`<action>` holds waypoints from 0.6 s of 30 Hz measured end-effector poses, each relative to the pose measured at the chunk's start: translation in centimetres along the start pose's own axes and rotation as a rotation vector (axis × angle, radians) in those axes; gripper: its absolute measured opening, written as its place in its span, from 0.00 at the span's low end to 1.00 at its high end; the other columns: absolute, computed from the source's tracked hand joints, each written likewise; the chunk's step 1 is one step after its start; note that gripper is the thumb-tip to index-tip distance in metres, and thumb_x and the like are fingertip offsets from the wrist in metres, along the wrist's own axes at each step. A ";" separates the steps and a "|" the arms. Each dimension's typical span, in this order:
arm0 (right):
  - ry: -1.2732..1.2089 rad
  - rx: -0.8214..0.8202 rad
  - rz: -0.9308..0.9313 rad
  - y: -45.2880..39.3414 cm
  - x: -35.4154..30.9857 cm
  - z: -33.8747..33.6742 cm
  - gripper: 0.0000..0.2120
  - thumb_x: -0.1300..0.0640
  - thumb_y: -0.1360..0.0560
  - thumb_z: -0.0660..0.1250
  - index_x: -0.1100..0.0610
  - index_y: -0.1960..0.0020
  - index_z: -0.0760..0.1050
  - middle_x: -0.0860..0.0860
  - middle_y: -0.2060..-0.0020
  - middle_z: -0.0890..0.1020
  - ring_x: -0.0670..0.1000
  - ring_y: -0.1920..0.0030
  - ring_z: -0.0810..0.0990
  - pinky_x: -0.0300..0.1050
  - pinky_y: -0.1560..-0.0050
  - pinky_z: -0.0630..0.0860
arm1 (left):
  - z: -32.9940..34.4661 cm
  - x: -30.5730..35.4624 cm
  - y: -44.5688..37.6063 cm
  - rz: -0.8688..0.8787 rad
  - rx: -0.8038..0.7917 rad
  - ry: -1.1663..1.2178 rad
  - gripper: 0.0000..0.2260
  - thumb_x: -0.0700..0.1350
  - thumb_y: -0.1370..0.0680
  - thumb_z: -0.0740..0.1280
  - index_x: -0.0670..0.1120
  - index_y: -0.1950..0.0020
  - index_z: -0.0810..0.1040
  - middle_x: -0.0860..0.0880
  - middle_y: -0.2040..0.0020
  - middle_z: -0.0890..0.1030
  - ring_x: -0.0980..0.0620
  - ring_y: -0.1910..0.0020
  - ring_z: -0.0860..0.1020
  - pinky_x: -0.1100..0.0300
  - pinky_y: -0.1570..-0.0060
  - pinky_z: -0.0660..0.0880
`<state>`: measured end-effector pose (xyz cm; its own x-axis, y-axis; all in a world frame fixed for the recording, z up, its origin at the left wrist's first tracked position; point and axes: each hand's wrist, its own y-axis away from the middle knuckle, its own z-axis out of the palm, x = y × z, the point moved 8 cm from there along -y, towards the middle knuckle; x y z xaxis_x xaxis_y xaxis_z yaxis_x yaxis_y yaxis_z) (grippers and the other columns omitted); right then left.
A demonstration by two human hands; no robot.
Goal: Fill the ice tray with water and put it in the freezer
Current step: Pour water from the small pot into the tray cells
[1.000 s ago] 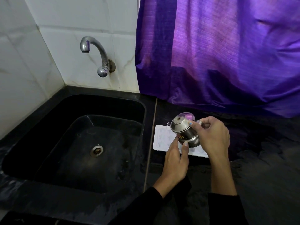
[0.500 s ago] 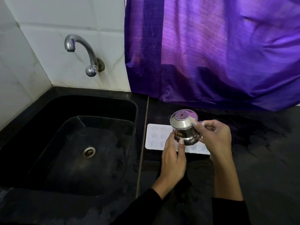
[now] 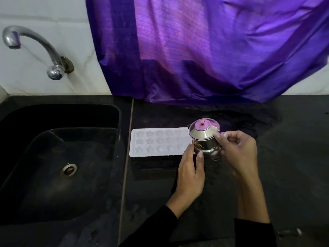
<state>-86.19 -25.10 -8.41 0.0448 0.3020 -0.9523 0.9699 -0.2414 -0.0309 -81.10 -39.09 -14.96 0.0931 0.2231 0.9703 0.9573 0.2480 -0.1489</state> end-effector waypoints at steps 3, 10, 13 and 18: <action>0.068 0.042 -0.010 -0.2 0.5 -1.6 0.08 0.52 0.30 0.75 0.53 0.60 0.77 0.50 0.65 0.83 0.51 0.63 0.82 0.55 0.56 0.80 | 1.7 0.3 0.3 0.010 -0.051 0.017 0.20 0.52 0.18 0.54 0.48 0.27 0.66 0.55 0.30 0.71 0.64 0.31 0.67 0.63 0.31 0.65; 0.256 0.078 -0.025 -0.8 0.5 -3.3 0.08 0.50 0.30 0.74 0.51 0.61 0.76 0.46 0.63 0.82 0.51 0.58 0.81 0.50 0.54 0.77 | 4.1 0.2 0.8 -0.002 -0.109 0.034 0.21 0.52 0.19 0.54 0.49 0.27 0.67 0.55 0.32 0.74 0.62 0.33 0.70 0.60 0.33 0.67; 0.299 0.063 -0.023 -0.9 0.4 -3.3 0.08 0.50 0.29 0.74 0.52 0.59 0.77 0.47 0.62 0.82 0.51 0.58 0.81 0.47 0.56 0.75 | 4.5 0.1 0.9 -0.014 -0.126 0.027 0.19 0.50 0.18 0.55 0.49 0.26 0.66 0.55 0.30 0.73 0.65 0.32 0.68 0.64 0.32 0.65; 0.337 0.044 -0.018 -1.0 0.3 -3.0 0.08 0.49 0.29 0.73 0.53 0.57 0.78 0.48 0.62 0.82 0.51 0.58 0.80 0.45 0.60 0.71 | 4.7 -0.1 0.7 -0.007 -0.116 0.007 0.19 0.51 0.18 0.55 0.50 0.27 0.67 0.56 0.32 0.73 0.64 0.32 0.68 0.65 0.33 0.66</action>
<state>-86.41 -21.96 -7.75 0.1112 0.5931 -0.7974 0.9604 -0.2704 -0.0672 -81.75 -34.49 -16.05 0.0880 0.2151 0.9726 0.9831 0.1388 -0.1196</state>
